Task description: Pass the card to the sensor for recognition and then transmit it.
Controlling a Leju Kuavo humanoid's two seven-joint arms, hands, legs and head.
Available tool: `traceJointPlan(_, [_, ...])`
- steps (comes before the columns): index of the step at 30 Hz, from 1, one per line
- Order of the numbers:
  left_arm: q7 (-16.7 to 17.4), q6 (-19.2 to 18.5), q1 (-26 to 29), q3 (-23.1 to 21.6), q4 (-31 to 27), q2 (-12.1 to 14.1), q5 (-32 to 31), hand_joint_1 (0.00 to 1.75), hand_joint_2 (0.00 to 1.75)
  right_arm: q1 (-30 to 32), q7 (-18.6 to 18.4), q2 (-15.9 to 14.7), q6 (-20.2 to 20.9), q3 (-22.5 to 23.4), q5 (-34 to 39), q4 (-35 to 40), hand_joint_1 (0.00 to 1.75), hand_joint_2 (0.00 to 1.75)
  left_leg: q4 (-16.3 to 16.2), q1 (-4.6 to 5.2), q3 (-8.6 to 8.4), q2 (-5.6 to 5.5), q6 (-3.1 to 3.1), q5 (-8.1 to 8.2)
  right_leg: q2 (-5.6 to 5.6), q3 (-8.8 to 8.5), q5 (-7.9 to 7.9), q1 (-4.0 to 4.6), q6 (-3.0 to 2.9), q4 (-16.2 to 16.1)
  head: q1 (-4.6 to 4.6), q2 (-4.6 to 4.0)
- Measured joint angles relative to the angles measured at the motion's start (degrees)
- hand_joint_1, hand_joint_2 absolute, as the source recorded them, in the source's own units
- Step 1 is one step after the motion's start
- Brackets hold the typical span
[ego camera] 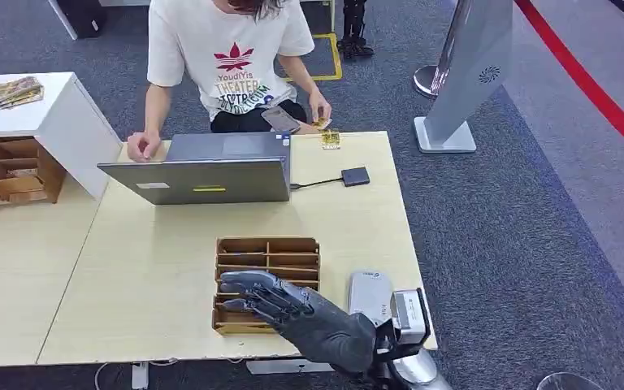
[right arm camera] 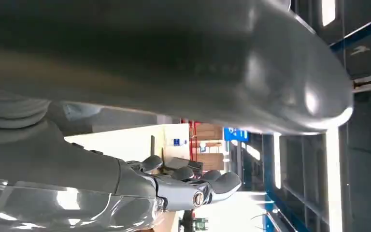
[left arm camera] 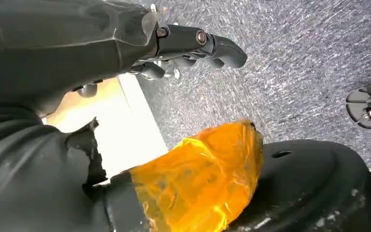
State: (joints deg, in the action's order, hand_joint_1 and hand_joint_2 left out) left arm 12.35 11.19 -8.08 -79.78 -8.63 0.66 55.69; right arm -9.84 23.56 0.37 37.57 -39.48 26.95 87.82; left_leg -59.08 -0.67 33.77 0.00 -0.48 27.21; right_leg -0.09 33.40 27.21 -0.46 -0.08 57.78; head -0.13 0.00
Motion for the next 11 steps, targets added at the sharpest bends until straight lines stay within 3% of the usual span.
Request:
traceJointPlan(9, [0.13,1.75,0.76,1.14,0.0,0.28,1.36,0.0,0.0,2.6,-1.51,-0.92,1.8,0.61,1.03,-3.28,0.0,0.0,0.0,0.0,0.01,-0.01,0.0,0.0,-0.01,-0.01,0.02,0.0,-0.03,0.01,0.0,0.0])
traceJointPlan(10, [0.17,1.86,0.79,1.18,0.0,0.33,1.51,0.0,1.75,2.6,-1.51,-0.92,2.21,0.61,1.01,-3.8,0.0,0.0,0.0,0.0,0.01,-0.01,0.0,0.0,-0.01,-0.01,0.02,0.0,-0.03,0.01,0.02,0.0])
traceJointPlan(11, [0.17,1.95,0.8,1.23,0.0,0.35,1.55,0.0,1.75,2.61,-1.53,-0.92,2.38,0.61,1.01,-4.19,0.0,0.0,0.0,0.0,0.01,-0.01,0.0,0.0,-0.01,-0.01,0.02,0.0,-0.03,0.01,0.02,0.0])
